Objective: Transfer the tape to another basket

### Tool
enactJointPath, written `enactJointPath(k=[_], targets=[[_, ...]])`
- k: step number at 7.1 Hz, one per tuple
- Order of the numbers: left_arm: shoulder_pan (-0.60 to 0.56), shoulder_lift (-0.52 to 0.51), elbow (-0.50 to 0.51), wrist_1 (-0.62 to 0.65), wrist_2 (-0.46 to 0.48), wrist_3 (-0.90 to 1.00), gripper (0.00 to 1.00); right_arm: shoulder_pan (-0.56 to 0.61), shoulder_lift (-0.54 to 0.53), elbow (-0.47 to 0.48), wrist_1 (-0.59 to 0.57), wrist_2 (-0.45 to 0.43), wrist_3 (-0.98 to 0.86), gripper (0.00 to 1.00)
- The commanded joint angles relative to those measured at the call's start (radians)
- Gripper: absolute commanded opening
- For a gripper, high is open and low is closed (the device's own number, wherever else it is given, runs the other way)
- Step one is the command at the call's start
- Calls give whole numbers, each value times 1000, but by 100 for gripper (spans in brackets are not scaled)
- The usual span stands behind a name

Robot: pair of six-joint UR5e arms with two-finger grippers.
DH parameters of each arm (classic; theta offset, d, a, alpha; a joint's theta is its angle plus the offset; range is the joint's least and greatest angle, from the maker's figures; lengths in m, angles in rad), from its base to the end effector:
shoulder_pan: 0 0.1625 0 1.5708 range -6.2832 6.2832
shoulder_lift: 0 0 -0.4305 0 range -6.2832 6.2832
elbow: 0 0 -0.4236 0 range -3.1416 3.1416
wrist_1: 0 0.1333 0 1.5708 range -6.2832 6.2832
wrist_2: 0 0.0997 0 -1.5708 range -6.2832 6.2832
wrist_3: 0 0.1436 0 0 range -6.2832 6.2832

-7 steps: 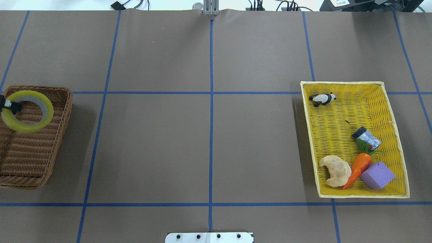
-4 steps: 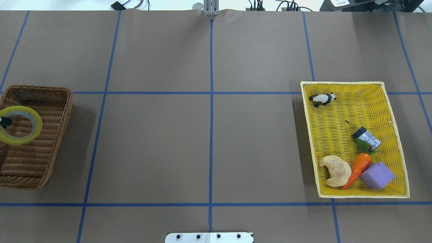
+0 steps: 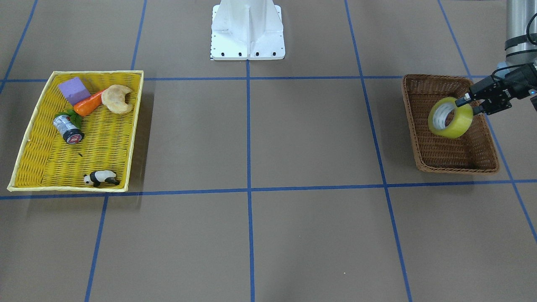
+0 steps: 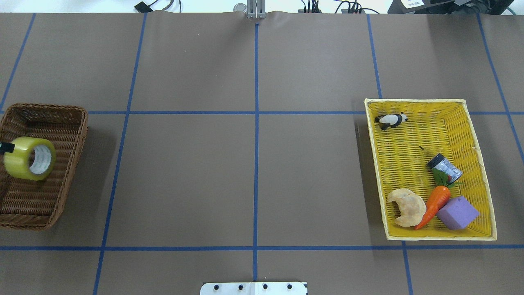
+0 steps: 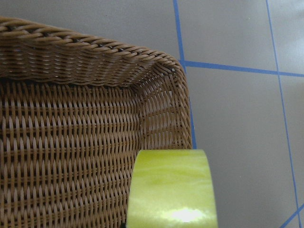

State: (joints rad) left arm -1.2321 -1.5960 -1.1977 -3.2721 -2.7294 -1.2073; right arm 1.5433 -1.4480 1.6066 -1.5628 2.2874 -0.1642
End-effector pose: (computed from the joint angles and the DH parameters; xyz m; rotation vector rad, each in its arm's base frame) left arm 0.1601 -0.4597 0.6523 0.1694 1.4751 0.0801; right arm 0.0228 -0.5881 0.6131 0.2084 -0.7041 -0.2427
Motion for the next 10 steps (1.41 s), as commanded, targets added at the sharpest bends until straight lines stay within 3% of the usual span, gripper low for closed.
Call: enactJointPath(k=[1, 4, 6, 8, 10], targets=[[-1, -7, 7, -6, 2, 3, 99, 0, 0, 1, 1, 0, 0, 100], [-131, -71, 3, 8, 13, 3, 99, 0, 0, -4, 1, 0, 2, 100], [-205, -97, -11, -3, 126, 17, 99, 0, -2, -2, 0, 0, 2, 100], [-243, -96, -14, 87, 233, 367, 99, 0, -2, -2, 0, 0, 5, 100], [-300, -104, -17, 309, 284, 711, 99, 6, -9, -7, 0, -2, 18, 100]])
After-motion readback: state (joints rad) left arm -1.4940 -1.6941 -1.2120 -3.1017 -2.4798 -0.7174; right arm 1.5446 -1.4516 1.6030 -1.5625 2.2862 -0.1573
